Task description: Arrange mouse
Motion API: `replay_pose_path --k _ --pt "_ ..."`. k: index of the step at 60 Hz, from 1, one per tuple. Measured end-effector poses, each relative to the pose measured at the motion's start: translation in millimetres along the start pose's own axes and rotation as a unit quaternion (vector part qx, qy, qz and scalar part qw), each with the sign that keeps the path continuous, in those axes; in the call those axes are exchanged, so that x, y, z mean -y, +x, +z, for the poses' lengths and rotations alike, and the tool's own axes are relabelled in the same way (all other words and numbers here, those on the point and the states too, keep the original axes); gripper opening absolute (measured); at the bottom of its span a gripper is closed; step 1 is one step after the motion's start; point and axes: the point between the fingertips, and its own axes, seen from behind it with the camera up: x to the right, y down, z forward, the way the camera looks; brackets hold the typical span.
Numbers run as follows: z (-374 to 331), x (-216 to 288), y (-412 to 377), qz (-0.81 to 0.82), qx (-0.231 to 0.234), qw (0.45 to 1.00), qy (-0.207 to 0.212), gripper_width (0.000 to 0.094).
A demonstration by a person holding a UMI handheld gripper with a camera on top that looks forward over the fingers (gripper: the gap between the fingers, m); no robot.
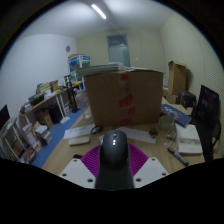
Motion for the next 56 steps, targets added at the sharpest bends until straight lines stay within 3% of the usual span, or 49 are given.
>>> replay_pose_path --k 19,21,23,24,29,34,39,56 --pt "27.1 -162.5 -62.0 -0.018 -0.070 0.988 -0.133 0.0377" --pt "30.4 -163.8 -61.4 -0.018 -0.075 0.990 -0.120 0.0395" --pt "29.7 -166.5 -61.7 -0.019 -0.077 0.989 -0.125 0.0501" --pt "29.7 -166.8 -61.7 -0.018 -0.078 0.989 -0.127 0.0460" --pt "24.6 -169.4 -59.8 -0.006 -0.083 0.984 -0.160 0.0578" --pt "15.6 -168.0 -53.7 0.008 -0.098 0.979 -0.181 0.0906" --pt "-5.7 -149.4 -55.0 0.007 -0.110 0.979 -0.172 0.0836" --pt "-117.8 -136.7 -99.0 0.034 -0.076 0.981 -0.174 0.0843"
